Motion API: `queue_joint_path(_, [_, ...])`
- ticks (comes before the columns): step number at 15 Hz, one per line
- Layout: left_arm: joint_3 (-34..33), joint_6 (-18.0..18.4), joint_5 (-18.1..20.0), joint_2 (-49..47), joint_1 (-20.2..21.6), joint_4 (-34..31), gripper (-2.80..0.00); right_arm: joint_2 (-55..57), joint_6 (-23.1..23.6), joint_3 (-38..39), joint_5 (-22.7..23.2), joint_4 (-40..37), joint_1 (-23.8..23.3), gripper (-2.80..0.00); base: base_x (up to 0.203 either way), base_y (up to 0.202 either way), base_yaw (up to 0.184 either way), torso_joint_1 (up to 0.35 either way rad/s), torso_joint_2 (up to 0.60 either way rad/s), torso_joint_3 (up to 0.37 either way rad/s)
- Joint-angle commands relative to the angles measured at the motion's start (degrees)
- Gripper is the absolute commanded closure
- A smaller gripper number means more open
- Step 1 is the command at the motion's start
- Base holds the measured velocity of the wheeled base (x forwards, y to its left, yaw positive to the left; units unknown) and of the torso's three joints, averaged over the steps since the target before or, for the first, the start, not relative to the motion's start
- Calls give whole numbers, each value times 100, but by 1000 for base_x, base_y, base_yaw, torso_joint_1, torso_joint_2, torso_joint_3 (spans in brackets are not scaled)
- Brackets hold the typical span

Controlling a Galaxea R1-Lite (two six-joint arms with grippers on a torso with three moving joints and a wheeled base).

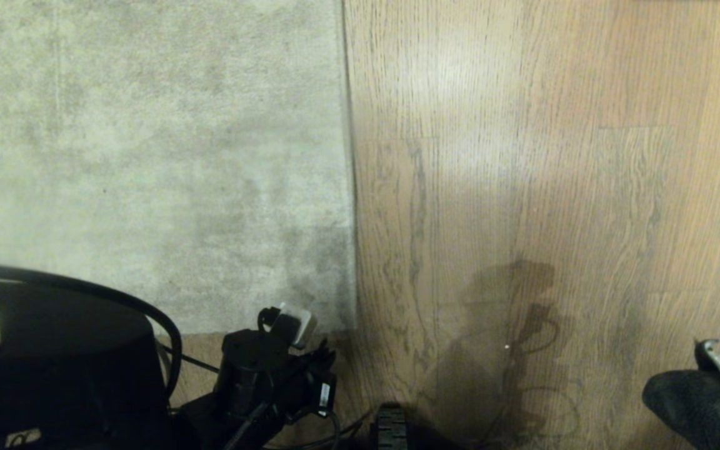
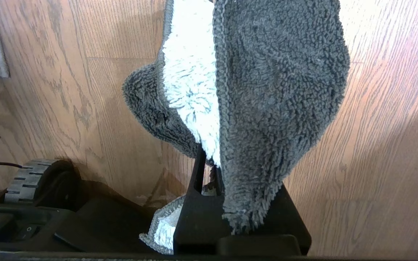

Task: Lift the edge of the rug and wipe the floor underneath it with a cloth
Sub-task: Lift up the carpet

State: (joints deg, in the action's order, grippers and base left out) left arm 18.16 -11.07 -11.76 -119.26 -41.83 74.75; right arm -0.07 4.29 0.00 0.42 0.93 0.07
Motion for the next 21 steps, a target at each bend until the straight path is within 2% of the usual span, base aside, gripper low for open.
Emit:
queue_joint_path(1, [104, -9, -145, -43, -61, 219, -280, 7, 2, 0, 2, 4, 1, 0, 0, 0, 0, 0, 0, 0])
queue_joint_path(5, [202, -18, -482, 43, -53, 303, -280, 7, 2, 0, 2, 4, 1, 0, 0, 0, 0, 0, 0, 0])
queue_joint_path(8, [355, -9, -508, 175, -38, 263, -280, 7, 2, 0, 2, 4, 1, 0, 0, 0, 0, 0, 0, 0])
queue_joint_path(10, [435, 4, -798, 179, -35, 203, -280, 7, 2, 0, 2, 4, 1, 0, 0, 0, 0, 0, 0, 0])
queue_joint_path(16, [937, 16, -1450, 590, 20, -928, -280, 7, 2, 0, 2, 4, 1, 0, 0, 0, 0, 0, 0, 0])
queue_joint_path(18, [1153, 269, -1743, 604, 156, -1090, -280, 7, 2, 0, 2, 4, 1, 0, 0, 0, 0, 0, 0, 0])
queue_joint_path(21, [1199, 551, -1795, 640, 315, -1111, -280, 7, 2, 0, 2, 4, 1, 0, 0, 0, 0, 0, 0, 0])
